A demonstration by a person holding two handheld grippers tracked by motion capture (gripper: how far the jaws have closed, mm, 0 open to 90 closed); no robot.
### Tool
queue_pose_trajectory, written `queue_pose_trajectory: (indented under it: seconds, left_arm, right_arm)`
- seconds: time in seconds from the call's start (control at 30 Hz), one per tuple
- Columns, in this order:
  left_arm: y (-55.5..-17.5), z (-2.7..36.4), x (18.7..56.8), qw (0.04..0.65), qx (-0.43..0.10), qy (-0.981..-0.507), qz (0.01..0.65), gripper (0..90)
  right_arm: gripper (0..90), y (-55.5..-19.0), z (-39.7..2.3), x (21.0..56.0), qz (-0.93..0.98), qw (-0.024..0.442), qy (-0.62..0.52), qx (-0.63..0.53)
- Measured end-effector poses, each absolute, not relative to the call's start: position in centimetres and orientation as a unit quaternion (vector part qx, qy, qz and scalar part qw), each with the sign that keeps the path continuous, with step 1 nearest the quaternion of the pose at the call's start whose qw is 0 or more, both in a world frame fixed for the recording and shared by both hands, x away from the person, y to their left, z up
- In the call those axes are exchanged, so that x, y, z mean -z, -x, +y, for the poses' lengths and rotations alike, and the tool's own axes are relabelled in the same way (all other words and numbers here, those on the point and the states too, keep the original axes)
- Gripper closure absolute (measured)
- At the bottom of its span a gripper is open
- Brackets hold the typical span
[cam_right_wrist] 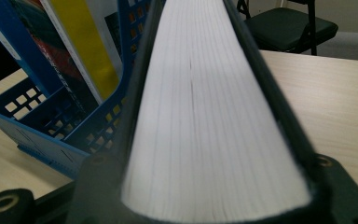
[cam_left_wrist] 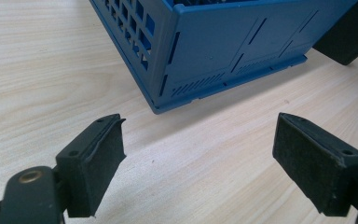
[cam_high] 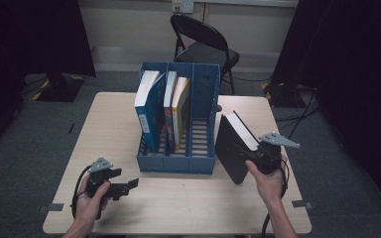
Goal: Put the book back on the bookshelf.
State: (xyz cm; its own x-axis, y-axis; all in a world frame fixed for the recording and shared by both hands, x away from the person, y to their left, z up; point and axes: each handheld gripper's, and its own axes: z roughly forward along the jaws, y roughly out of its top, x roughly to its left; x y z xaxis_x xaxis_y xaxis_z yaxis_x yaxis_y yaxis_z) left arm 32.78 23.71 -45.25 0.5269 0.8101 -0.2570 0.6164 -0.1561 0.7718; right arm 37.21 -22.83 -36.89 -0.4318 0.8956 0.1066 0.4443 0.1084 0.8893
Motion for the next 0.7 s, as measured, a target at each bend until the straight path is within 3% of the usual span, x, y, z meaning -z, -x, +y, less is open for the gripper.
queue_pose_trajectory:
  seconds: [0.5, 0.7]
  left_arm:
    - [-32.8, 23.8, 45.2, 0.445, -0.112, -0.749, 0.477, 16.7]
    - [-32.8, 23.8, 45.2, 0.445, -0.112, -0.749, 0.479, 16.7]
  right_arm:
    - [49.0, -39.0, -21.8, 33.6, 0.758, 0.217, -0.484, -0.380]
    - [48.7, -40.6, -21.0, 32.5, 0.779, 0.184, -0.500, -0.332]
